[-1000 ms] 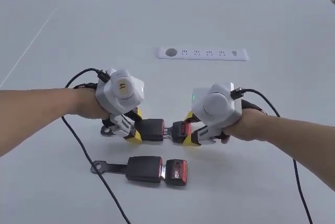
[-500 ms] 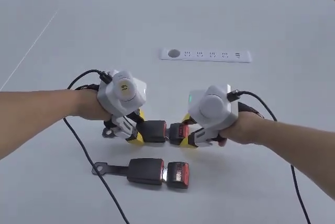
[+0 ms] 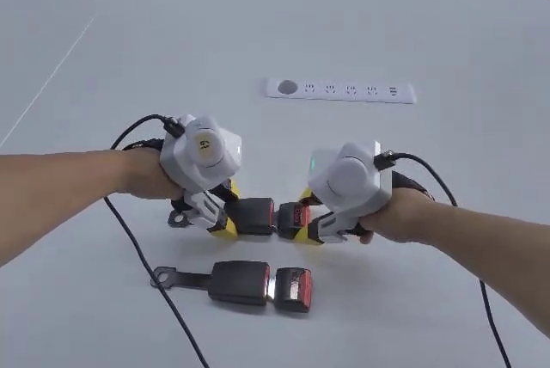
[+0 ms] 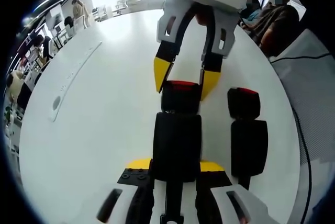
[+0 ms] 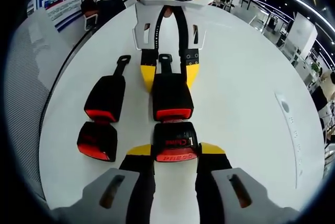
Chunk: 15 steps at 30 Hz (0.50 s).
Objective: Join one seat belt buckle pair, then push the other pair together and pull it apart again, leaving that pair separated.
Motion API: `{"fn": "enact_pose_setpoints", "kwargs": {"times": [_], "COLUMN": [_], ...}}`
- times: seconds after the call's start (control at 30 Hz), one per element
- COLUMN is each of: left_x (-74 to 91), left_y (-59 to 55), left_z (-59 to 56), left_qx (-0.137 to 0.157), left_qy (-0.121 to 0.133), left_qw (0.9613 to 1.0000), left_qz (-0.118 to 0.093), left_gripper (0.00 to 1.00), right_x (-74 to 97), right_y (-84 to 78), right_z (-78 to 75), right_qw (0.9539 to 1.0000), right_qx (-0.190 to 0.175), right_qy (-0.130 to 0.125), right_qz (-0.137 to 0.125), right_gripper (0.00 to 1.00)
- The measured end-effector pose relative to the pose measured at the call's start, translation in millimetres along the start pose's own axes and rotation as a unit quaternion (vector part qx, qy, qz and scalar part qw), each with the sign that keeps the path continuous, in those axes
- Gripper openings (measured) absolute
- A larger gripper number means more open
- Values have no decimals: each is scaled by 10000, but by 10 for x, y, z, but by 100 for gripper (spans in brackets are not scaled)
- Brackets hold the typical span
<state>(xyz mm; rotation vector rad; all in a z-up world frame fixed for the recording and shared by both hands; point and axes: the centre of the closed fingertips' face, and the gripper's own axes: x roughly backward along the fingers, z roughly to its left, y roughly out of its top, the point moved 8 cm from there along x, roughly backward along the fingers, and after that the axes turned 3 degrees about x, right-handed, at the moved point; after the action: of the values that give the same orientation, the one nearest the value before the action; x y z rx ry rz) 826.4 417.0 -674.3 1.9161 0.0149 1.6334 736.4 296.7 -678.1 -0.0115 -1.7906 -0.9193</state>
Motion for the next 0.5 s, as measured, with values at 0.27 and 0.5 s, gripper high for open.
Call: {"fn": "enact_pose_setpoints", "kwargs": {"times": [0.27, 0.5], "left_x": [2, -6], "left_y": [11, 12], "left_z": [-6, 31], "left_qx": [21, -28], "left_qy": [-4, -19], "left_qw": [10000, 9998], "left_qz": [72, 192], "left_gripper": [30, 30], "right_x": [3, 14], "right_y": [-13, -21], "right_z": [-4, -8], "right_qw": [10000, 10000], "right_qx": [37, 85], "right_qy": [25, 40], "right_qz": [-8, 13], "right_gripper": [27, 27]}}
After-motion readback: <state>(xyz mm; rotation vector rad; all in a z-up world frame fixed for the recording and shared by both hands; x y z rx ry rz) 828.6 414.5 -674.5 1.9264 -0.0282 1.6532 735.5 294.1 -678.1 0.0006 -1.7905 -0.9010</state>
